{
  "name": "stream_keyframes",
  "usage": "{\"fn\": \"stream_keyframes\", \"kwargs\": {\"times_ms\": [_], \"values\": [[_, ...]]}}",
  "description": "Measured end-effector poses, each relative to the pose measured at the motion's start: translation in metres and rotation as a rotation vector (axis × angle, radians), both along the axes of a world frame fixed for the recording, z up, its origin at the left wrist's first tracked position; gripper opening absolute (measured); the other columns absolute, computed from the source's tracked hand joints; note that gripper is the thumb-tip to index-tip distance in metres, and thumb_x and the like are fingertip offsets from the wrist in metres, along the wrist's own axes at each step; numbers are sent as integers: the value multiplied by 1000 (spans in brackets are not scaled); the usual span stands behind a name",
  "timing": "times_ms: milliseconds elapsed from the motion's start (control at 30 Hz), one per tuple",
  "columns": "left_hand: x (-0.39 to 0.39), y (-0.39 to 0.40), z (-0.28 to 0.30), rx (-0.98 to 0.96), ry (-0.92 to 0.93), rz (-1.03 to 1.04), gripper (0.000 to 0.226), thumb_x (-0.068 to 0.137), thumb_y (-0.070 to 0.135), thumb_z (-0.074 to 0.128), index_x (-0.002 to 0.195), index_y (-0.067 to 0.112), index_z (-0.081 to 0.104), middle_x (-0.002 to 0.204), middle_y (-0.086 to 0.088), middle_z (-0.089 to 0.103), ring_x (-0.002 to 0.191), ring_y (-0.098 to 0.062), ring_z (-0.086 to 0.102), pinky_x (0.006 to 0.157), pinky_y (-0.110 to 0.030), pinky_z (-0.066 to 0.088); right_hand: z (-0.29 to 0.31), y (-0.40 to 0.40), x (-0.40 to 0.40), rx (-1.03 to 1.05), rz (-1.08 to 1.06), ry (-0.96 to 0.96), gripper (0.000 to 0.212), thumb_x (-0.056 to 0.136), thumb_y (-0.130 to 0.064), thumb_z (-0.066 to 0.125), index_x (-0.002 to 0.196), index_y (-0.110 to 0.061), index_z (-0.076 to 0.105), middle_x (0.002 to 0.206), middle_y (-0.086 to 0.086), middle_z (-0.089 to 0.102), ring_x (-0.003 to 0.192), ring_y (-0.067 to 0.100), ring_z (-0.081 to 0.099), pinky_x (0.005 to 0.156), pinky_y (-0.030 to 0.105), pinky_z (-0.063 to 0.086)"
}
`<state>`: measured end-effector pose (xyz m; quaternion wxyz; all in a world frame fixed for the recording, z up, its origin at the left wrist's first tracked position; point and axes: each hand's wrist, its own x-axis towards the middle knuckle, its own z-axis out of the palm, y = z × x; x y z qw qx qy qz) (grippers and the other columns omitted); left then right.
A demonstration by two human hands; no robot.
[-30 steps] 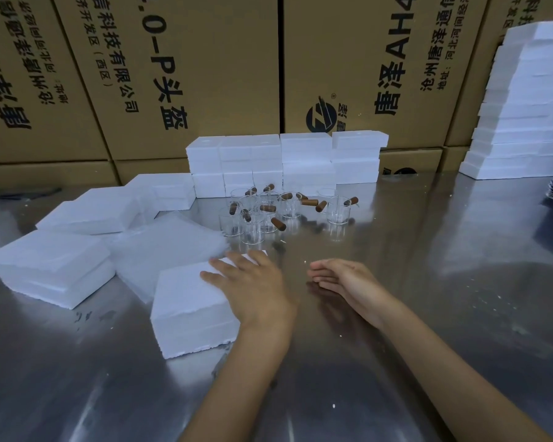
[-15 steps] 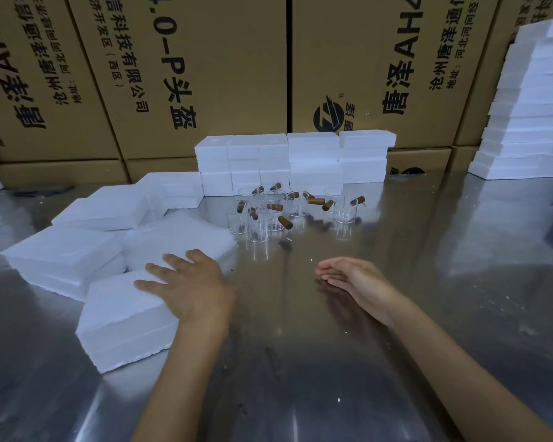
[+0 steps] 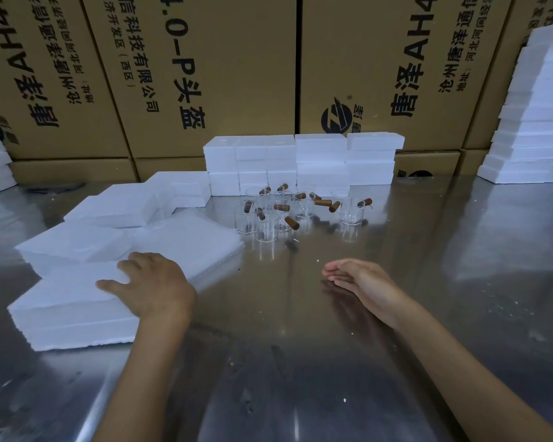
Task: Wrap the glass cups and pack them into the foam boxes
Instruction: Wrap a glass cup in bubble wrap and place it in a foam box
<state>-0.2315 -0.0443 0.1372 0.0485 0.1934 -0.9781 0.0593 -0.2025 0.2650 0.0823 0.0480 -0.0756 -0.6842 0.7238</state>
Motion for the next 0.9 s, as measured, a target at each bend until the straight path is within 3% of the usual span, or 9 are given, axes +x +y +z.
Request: {"fn": "stream_keyframes", "kwargs": {"times_ms": [433, 700, 800, 900], "values": [[-17, -41, -17, -98, 141, -1, 72, 94, 33, 57, 152, 10, 20, 164, -8, 19, 151, -30, 18, 120, -49, 23, -5, 0, -3, 49, -4, 19, 31, 99, -5, 44, 97, -4, 75, 100, 10, 76, 108, 24, 68, 95, 26, 52], [-26, -42, -16, -72, 163, 9, 79, 95, 28, 55, 155, 2, 13, 166, -18, 8, 154, -35, 6, 123, -51, 12, -4, -6, -1, 102, -43, 30, 29, 99, -5, 46, 97, -3, 75, 101, 12, 75, 108, 26, 67, 101, 32, 51], [-29, -24, -16, -54, 189, -104, 86, 94, 33, 57, 157, 2, 7, 167, -19, -1, 155, -34, -3, 124, -52, 2, -3, -7, -2, 109, -50, 26, 29, 98, -5, 47, 96, -4, 75, 100, 12, 75, 107, 27, 67, 101, 33, 51], [-35, 9, -21, 76, 231, -339, 74, 94, 20, 51, 158, 9, 14, 168, -16, 0, 155, -31, -4, 124, -49, -3, -3, -7, -4, 84, -65, 17, 28, 98, -5, 47, 96, -5, 75, 98, 12, 75, 104, 26, 68, 98, 32, 52]]}}
